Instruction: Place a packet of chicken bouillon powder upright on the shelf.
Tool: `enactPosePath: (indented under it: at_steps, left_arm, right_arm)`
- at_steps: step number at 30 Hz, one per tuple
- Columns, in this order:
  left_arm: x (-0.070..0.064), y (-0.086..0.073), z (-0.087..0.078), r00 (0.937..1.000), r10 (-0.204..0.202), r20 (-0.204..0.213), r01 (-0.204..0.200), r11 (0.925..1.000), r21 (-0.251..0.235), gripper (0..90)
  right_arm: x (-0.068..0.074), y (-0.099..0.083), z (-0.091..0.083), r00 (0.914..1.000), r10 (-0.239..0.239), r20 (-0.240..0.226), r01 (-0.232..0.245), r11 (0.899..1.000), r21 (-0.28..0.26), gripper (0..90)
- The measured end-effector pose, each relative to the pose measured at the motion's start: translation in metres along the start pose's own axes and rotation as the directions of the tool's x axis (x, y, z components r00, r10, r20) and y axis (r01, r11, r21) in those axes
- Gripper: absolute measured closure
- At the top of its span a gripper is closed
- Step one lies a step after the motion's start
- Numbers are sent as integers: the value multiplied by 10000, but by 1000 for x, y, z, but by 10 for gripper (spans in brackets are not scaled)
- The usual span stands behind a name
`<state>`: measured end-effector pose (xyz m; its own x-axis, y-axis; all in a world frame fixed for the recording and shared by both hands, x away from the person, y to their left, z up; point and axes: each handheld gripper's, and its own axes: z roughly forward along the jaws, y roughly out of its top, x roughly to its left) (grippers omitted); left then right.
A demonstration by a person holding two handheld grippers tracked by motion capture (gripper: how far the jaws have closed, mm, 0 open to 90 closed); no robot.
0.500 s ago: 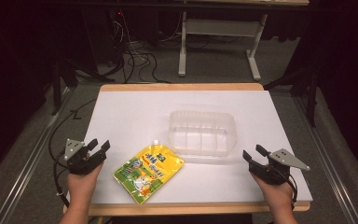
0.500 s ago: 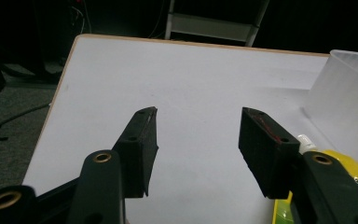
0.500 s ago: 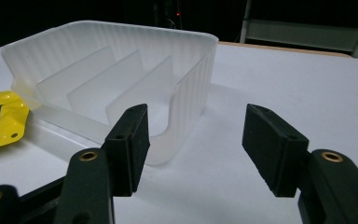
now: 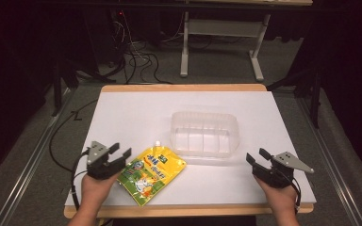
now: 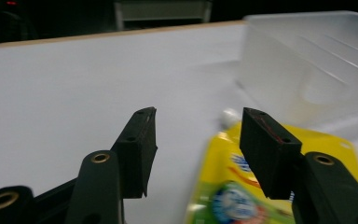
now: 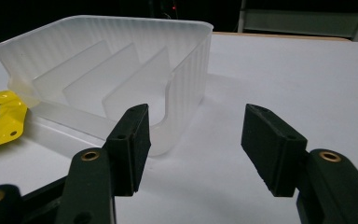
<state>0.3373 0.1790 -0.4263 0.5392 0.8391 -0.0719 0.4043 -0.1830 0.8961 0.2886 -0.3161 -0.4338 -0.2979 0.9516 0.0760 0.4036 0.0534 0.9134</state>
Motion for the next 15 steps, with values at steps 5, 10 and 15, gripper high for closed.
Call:
enactPosePath:
  at_steps: [5,10,15]
  left_arm:
    - [-46,8,9,9898,1223,734,-1254,9914,382,446]
    - [-105,8,30,9406,2997,1599,-3241,9326,1589,421]
    - [-132,3,57,9004,4067,1547,-4340,8650,2517,417]
  right_arm:
    - [-2,0,-2,10000,71,13,-71,10000,-33,433]
    - [-4,1,-4,9998,193,-18,-193,9997,-133,433]
    - [-6,0,-5,9995,316,-37,-317,9993,-174,434]
